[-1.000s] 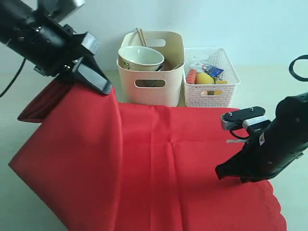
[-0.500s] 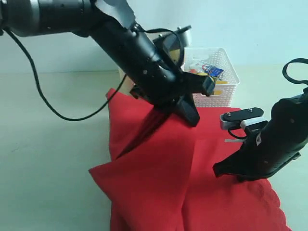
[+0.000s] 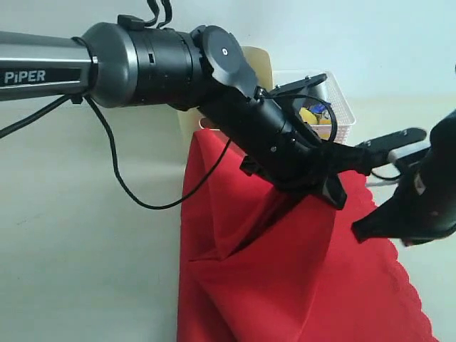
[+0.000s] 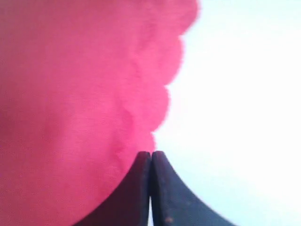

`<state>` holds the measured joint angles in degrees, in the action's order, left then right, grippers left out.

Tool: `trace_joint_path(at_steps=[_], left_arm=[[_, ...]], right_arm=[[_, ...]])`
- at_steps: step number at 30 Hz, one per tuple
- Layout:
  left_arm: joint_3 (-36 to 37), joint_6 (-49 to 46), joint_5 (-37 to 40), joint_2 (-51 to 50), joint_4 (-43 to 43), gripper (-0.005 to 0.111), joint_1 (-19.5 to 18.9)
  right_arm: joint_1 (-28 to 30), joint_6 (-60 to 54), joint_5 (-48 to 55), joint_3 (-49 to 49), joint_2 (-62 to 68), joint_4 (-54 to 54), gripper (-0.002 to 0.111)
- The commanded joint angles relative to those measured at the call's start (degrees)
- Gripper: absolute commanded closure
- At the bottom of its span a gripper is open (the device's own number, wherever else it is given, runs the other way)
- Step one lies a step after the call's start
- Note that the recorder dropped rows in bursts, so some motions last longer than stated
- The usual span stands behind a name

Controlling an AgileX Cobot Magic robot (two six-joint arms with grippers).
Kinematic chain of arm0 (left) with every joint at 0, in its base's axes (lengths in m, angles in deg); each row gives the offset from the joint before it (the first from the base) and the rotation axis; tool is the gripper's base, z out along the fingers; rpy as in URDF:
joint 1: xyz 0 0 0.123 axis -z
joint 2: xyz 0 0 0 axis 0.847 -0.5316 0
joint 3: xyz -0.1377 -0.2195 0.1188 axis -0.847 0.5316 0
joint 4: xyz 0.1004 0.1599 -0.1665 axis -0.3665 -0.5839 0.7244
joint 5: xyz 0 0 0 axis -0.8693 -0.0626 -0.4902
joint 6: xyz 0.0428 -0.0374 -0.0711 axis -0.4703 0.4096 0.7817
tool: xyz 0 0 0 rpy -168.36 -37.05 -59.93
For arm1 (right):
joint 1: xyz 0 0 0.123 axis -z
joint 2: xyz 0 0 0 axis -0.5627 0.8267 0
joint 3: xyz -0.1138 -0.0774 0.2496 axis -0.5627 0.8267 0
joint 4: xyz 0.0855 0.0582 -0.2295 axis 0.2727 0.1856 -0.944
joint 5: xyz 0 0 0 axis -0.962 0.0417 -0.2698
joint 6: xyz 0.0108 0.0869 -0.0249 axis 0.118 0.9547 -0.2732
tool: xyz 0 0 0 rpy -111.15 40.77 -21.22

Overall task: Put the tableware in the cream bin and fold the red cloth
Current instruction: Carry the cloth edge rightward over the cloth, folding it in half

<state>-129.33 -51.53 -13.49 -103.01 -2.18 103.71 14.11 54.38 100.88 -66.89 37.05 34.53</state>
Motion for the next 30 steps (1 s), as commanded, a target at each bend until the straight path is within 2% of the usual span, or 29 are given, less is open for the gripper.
trace_joint_path(at_steps=[1, 5, 6, 8, 9, 14, 17, 20, 25, 28, 30], left_arm=[[-0.5, 0.2, -3.4, 0.2, 4.8, 0.071, 0.4], [-0.5, -0.8, -6.8, 0.2, 9.6, 0.051, 1.9], [-0.5, -3.3, -7.2, 0.2, 12.1, 0.04, 2.7], [-0.5, -6.2, -6.5, 0.2, 12.7, 0.029, 3.6], [-0.5, -6.6, -5.9, 0.2, 12.5, 0.027, 3.8], [-0.5, -6.2, -0.4, 0.2, 5.4, 0.027, 3.1], [-0.5, -3.0, 0.5, 0.2, -2.0, 0.027, 3.2], [-0.5, -3.6, 3.6, 0.8, -3.0, 0.027, 3.2], [-0.5, -3.4, 11.9, 5.8, -13.1, 0.027, 3.2], [-0.1, 0.4, 17.2, 8.9, -21.5, 0.029, 3.2], [1.5, 3.1, 17.9, 10.9, -27.0, 0.03, 3.2]], right_arm=[[-0.2, 3.8, 16.7, -5.4, -5.5, -11.7, 0.108], [-0.2, 3.2, 21.9, -9.5, -9.1, -14.7, 0.108], [-0.2, 2.1, 21.9, -10.8, -10.5, -14.0, 0.108], [-0.2, 1.6, 21.9, -11.5, -11.8, -13.9, 0.108], [-0.2, 1.2, 21.8, -11.5, -12.1, -13.9, 0.108], [-0.2, -1.5, 21.2, -11.5, -12.4, -11.3, 0.108], [-0.2, -2.8, 19.8, -11.5, -12.4, -10.0, 0.108], [-0.2, -2.8, 18.1, -11.5, -12.4, -9.5, 0.108], [-0.2, -11.4, 12.2, -11.3, -12.4, 1.4, 0.108], [-0.2, -19.9, 10.4, -11.3, -11.7, 10.3, 0.108], [-0.2, -25.4, 9.0, -11.3, -11.1, 16.0, 0.108]])
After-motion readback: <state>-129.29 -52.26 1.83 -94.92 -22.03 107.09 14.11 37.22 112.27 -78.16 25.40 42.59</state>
